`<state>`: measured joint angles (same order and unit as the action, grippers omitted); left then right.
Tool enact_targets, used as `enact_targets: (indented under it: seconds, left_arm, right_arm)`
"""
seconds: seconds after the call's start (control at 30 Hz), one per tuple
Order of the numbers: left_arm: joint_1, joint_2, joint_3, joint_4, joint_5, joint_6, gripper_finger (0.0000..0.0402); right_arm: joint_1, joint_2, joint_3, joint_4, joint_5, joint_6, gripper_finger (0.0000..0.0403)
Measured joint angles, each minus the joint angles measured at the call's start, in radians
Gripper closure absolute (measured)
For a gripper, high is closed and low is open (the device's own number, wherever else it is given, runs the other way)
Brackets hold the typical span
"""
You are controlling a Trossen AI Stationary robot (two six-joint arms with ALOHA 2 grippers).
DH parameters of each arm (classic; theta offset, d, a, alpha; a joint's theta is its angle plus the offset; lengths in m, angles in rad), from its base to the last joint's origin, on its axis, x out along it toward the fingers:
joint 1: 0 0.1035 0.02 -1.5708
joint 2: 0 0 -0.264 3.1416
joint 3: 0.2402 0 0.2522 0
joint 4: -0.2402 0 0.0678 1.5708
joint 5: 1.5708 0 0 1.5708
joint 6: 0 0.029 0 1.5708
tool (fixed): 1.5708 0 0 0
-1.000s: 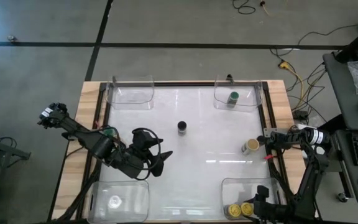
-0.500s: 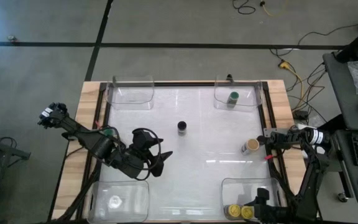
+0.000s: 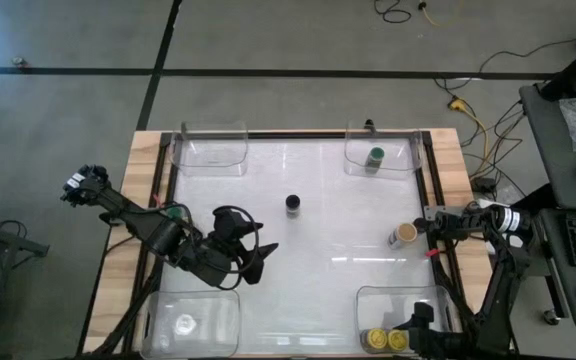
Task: Sort spices by type
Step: Put the yellow seasoning bottle into the bottom right transparent bin
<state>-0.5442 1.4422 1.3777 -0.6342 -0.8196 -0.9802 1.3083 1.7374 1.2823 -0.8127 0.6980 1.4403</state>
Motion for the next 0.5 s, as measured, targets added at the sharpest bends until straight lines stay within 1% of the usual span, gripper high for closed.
enact_targets:
  seconds: [0.3,0.5]
  left_arm:
    - [0.000,0.000,0.000,0.003,0.000,0.000,0.0086]
    - [0.000,0.000,0.000,0.002,0.000,0.002,0.0086]
  right_arm:
    - [0.000,-0.010,0.000,-0.002,0.000,-0.011,0.0082]
    - [0.000,-0.026,0.000,-0.026,0.000,-0.003,0.0078]
